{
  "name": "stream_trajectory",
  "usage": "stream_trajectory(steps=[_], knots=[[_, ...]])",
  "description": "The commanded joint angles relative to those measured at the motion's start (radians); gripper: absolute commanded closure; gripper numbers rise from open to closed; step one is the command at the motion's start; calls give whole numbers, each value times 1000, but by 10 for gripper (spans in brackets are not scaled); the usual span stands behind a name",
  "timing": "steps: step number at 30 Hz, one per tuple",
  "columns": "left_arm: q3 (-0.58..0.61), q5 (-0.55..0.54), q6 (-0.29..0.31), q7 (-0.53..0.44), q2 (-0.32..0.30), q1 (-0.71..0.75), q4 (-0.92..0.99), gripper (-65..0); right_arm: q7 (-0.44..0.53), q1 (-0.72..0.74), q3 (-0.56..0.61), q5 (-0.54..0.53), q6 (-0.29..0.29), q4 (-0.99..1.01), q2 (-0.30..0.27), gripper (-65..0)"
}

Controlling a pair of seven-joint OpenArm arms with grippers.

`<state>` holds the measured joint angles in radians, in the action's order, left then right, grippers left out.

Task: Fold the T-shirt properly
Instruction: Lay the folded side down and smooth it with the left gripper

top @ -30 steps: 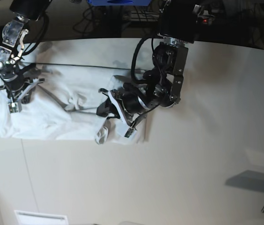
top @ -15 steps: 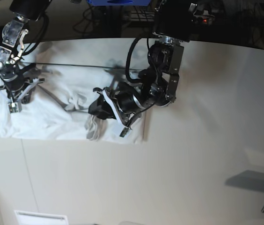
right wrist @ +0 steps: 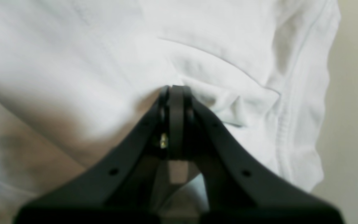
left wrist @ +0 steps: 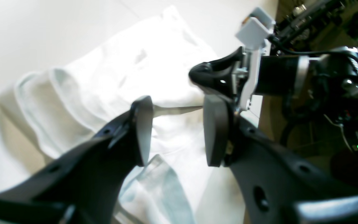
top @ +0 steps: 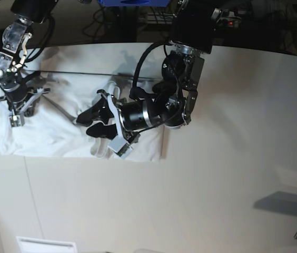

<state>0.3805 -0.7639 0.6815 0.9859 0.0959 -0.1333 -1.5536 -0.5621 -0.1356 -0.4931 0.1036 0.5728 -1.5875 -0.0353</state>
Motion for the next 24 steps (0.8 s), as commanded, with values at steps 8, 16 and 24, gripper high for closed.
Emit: stream_trajectory(steps=[8,16,24], knots=[[-5,-16,-294,-23,-206,-13,-209,0,-39,1,-5,25,-4,-4,-8,-13],[25,-16,-463,-15,-226,-2,-146,0,-39,3,-2,25,-4,-6,-7,-12],[205,-16,-532,-22,-204,8,-114,0,-39,3,-2,25,-4,-6,-7,-12]])
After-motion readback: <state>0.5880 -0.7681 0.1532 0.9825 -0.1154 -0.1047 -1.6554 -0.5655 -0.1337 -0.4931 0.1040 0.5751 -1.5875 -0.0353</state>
